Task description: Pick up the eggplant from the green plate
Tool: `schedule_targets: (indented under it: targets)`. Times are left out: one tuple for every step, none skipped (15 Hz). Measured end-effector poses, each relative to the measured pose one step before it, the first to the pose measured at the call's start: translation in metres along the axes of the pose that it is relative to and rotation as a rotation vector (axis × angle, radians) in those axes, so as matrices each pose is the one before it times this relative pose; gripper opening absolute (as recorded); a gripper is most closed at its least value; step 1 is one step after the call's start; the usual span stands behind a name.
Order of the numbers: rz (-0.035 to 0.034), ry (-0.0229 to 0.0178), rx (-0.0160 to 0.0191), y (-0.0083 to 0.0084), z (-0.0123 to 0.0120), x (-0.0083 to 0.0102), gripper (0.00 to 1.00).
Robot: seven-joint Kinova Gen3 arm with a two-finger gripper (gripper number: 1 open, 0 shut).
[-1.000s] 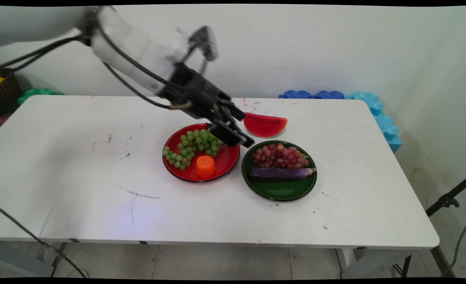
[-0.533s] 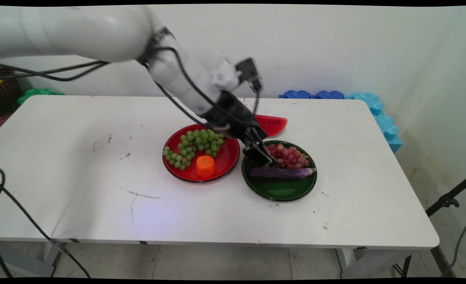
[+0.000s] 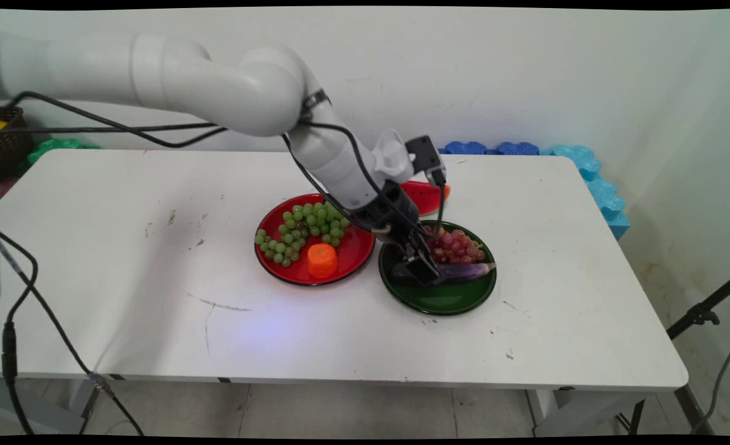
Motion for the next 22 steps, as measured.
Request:
schedule_targets:
  targets:
    - [0.00146,-0.00761,0.00207,-0.00082,0.00694,0.00004,1.0]
    - [0.00107,-0.00866,0.00231,-0.0009,0.00753,-0.00024,1.0]
    - [0.00028,-0.00843,0.00249,-0.00088,0.00684,-0.00051,1.0]
    - [0.00001,-0.00632,0.00228,-0.00072,0.00537,-0.0004,1.0]
    - [0.0,-0.00385,0.00148,-0.00047,0.00341,-0.00024,1.0]
    - [0.00147,-0.00393,0.00308,-0.00091,0.00479,-0.00004,1.0]
    - [0.00102,-0.00215,0.00201,-0.00064,0.00298,0.00003,1.0]
    - [0.00117,-0.00302,0.00251,-0.00086,0.00432,0.00017,1.0]
    - [0.00061,-0.00218,0.00108,-0.00066,0.00464,0.00014,1.0]
    - [0.0006,-0.00145,0.00028,-0.0004,0.00427,0.00014,1.0]
    - [0.01567,-0.00105,-0.00729,0.00756,0.00532,0.00323,1.0]
    - [0.00117,-0.00057,0.00043,-0.00004,0.00218,0.00002,1.0]
    - [0.00081,0.00007,0.00105,-0.00062,0.00307,-0.00001,1.0]
    - [0.00118,0.00126,-0.00004,-0.00054,0.00336,0.00006,1.0]
    - [0.00086,0.00146,-0.00055,-0.00045,0.00308,-0.00002,1.0]
    - [0.00213,0.00136,0.00049,-0.00055,0.00245,0.00025,1.0]
    - [0.00223,0.00143,0.00077,-0.0007,0.00256,0.0002,1.0]
    - [0.0017,0.00112,0.0002,-0.00073,0.00239,0.00026,1.0]
    - [0.00057,0.00072,-0.00053,-0.00048,0.00175,-0.00005,1.0]
    - [0.00067,0.00075,-0.0006,-0.00052,0.0018,-0.00002,0.0]
    - [0.00101,0.00059,-0.00083,-0.00038,0.0015,-0.00001,0.0]
    - [0.00046,0.00056,-0.00128,-0.00026,0.00113,-0.00018,0.0]
